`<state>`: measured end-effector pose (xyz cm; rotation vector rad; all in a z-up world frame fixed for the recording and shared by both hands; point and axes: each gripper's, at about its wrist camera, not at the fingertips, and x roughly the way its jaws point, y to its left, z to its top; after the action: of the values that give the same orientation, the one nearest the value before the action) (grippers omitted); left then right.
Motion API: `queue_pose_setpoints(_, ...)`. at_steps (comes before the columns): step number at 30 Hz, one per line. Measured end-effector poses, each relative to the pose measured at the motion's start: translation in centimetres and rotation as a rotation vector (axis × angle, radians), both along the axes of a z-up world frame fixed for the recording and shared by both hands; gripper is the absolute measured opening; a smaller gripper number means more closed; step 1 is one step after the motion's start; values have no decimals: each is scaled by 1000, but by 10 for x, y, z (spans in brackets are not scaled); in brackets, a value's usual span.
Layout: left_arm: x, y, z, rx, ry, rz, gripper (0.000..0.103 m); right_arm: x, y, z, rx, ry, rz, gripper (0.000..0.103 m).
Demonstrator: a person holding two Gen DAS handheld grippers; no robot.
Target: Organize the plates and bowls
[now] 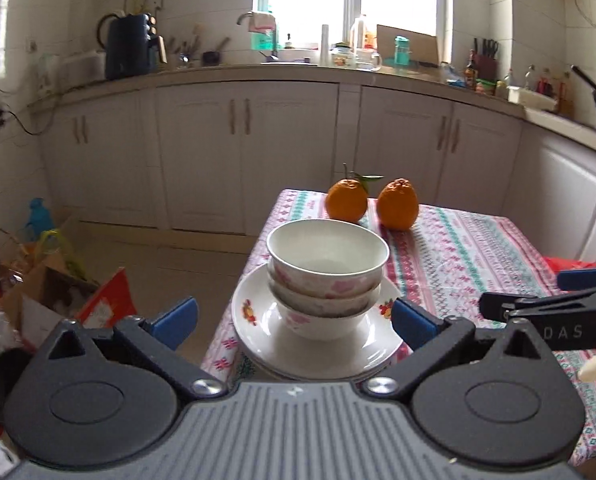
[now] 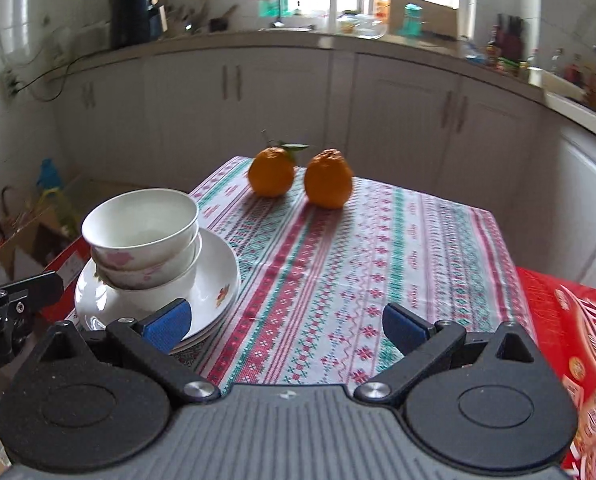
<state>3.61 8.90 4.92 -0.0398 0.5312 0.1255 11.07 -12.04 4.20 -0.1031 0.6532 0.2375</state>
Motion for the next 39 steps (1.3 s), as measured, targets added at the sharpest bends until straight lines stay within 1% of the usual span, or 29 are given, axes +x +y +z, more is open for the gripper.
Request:
queue_pose_setpoints(1,-8,-7,2,31,-10,12,102,-5,-1,1,-1,-3,-2,103)
queue_pose_setpoints(3,-16,-14,4,68,-17,23,102,-15,-1,4,-8,-19,-6,103)
queue_pose_setpoints(7,-26,-20,7,80,-17,42,102,-33,0,12,-11,-47,-5,103)
queue_pose_setpoints(9,-32,-20,8,81,-25,45,102,-40,1,15,-15,-61,-5,103)
queue_pose_setpoints(13,-35,-22,7,86,-14,70,102,-47,2,17,-27,-73,-14,103)
queue_pose_setpoints(20,-38,-22,4,66,0,66,102,-50,3,14,-36,-73,-31,103)
queue_pose_setpoints(39,-41,-26,9,62,-9,73,102,-51,5,19,-46,-103,-48,103)
